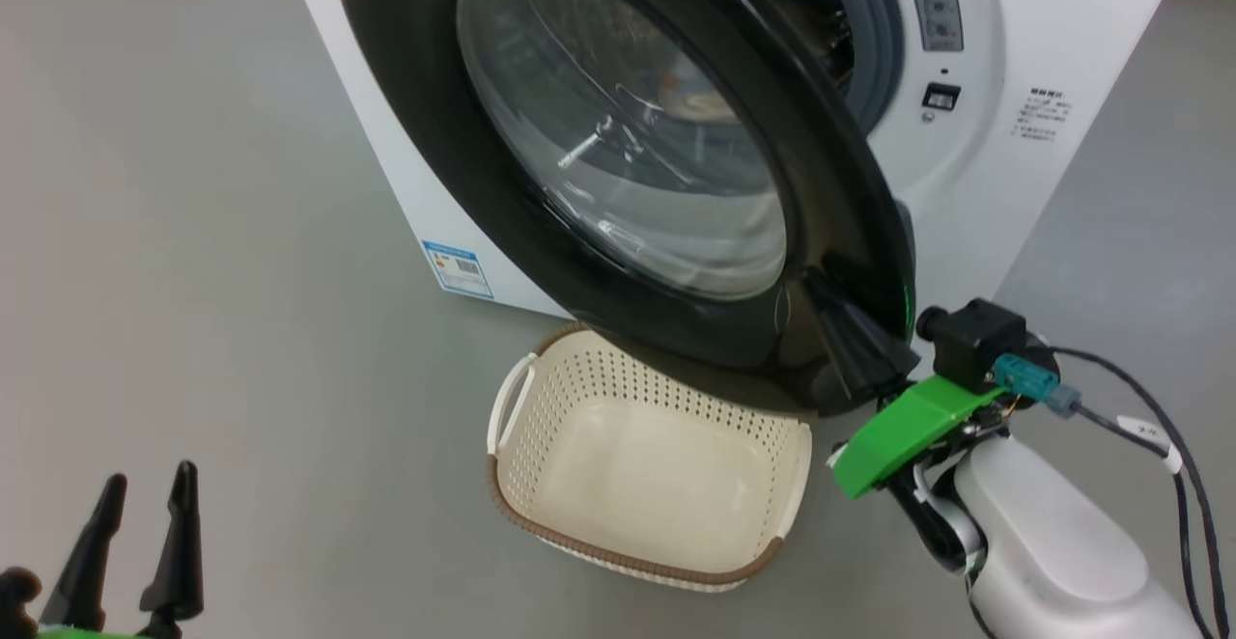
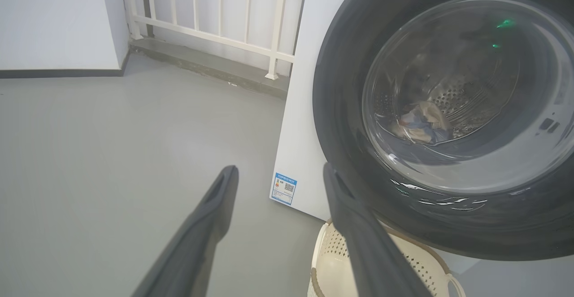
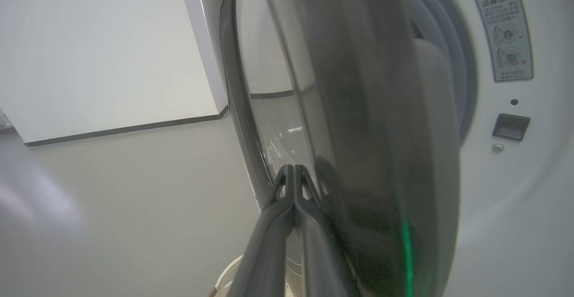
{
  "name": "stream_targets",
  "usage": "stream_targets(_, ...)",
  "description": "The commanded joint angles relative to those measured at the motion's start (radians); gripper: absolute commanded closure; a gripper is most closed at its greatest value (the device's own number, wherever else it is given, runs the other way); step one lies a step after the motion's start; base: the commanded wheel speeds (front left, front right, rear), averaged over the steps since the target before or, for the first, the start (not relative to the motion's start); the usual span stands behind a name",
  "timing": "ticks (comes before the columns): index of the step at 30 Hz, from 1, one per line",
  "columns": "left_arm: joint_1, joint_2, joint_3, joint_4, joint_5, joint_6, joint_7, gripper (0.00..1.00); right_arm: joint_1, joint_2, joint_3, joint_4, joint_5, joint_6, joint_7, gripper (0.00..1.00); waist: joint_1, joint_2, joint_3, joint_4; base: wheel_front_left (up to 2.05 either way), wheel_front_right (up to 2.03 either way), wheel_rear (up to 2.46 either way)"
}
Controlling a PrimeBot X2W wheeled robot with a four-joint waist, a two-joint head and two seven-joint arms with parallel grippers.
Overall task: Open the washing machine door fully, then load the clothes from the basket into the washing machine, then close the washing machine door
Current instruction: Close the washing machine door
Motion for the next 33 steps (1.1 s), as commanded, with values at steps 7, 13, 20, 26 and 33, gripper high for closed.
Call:
stream_targets(7, -0.085, 0.041, 0.05, -0.053, -0.018, -0.002, -0.012, 0.0, -0.113, -0.008, -0.057, 0.02, -0.052, 0.004, -0.008, 1.0, -0.0001, -0.0001, 0.099, -0.031, 0.0, 0.0, 0.0)
stream_targets(13, -0.111, 0.046, 0.056, -0.067, -0.031, -0.002, -0.012, 0.0, -0.193, -0.015, -0.116, 0.035, -0.086, 0.004, -0.008, 1.0, -0.0001, -0.0001, 0.165, -0.037, 0.0, 0.0, 0.0)
stream_targets(20, -0.148, 0.049, 0.063, -0.078, -0.048, -0.002, -0.012, 0.0, -0.305, -0.02, -0.147, 0.076, -0.113, 0.004, -0.008, 1.0, -0.0001, -0.0001, 0.236, -0.039, 0.0, 0.0, 0.0)
stream_targets(26, -0.167, 0.029, 0.076, -0.092, -0.056, -0.002, -0.012, 0.0, -0.402, -0.027, -0.16, 0.132, -0.129, 0.004, -0.008, 1.0, -0.0001, -0.0001, 0.279, -0.033, 0.0, 0.0, 0.0)
stream_targets(33, -0.176, 0.027, 0.082, -0.092, -0.057, -0.002, -0.012, 0.0, -0.448, -0.017, -0.188, 0.16, -0.157, 0.004, -0.008, 1.0, -0.0001, -0.0001, 0.283, -0.032, 0.0, 0.0, 0.0)
